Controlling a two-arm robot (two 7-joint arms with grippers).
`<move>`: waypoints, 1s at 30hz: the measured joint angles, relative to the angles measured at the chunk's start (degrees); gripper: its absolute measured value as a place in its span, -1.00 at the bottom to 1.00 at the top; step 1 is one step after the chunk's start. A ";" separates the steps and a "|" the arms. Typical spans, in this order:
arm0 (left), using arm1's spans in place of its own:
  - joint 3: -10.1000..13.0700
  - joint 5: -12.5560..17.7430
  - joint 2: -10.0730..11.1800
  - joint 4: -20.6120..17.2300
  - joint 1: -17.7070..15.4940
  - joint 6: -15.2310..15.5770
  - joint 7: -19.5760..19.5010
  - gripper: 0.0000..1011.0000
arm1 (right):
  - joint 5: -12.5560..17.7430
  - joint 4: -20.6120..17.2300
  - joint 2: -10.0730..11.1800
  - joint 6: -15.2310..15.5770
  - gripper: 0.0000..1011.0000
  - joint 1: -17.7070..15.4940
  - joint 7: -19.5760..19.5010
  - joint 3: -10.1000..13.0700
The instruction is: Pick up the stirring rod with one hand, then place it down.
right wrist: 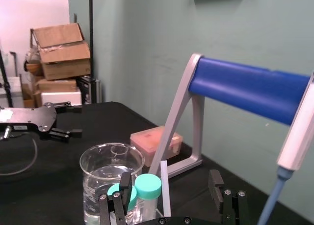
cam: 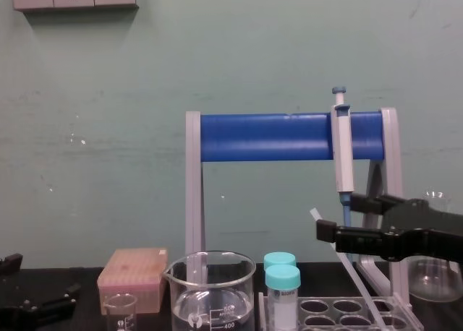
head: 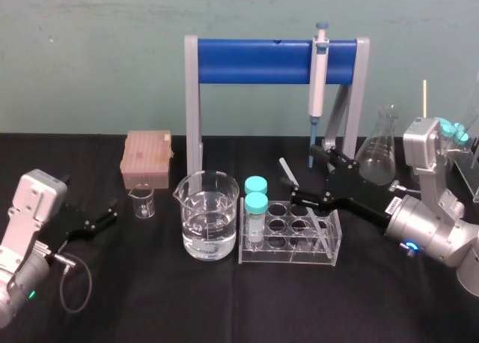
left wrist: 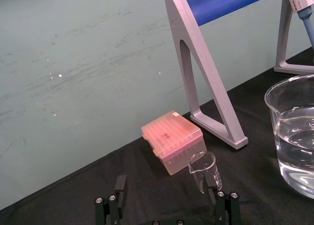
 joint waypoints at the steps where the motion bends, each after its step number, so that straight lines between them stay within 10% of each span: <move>1: 0.00 0.00 0.00 0.00 0.00 0.00 0.00 0.98 | 0.35 0.49 -0.23 0.54 0.98 0.29 0.55 0.00; 12: 0.00 0.00 0.00 0.00 0.00 0.00 0.00 0.98 | 2.24 5.28 -2.76 7.90 0.98 3.34 5.30 -1.28; 30: 0.00 0.00 0.00 0.00 0.00 0.00 0.00 0.98 | 1.44 5.25 -2.83 9.48 0.98 3.35 4.42 -1.94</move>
